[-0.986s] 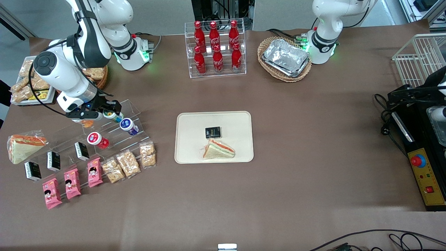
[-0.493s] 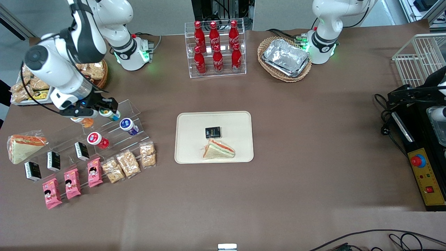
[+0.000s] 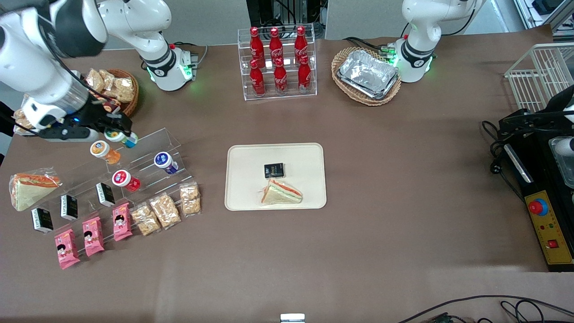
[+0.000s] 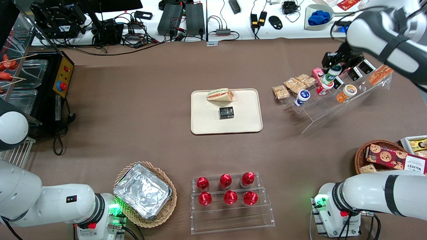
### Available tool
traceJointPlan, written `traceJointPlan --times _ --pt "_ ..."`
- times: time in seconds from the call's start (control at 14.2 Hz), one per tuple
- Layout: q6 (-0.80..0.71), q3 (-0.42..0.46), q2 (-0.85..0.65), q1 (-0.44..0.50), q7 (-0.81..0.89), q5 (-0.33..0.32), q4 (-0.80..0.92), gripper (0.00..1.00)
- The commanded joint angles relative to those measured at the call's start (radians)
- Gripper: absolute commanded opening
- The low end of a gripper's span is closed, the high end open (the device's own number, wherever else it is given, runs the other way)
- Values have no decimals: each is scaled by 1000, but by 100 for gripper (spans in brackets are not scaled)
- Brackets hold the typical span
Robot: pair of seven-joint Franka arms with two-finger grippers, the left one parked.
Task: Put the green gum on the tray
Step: 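Lift the green bottle up out of the acrylic rack, then carry the green bottle with the right gripper over the cream tray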
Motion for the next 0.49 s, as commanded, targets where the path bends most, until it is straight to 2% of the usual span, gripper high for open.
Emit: traceJointPlan --times 0.0,0.21,0.42 --pt "-162 -2 86 2 7 6 204 23" --pt "-200 39 94 20 109 84 252 24" --pt "-190 189 103 22 304 88 252 24"
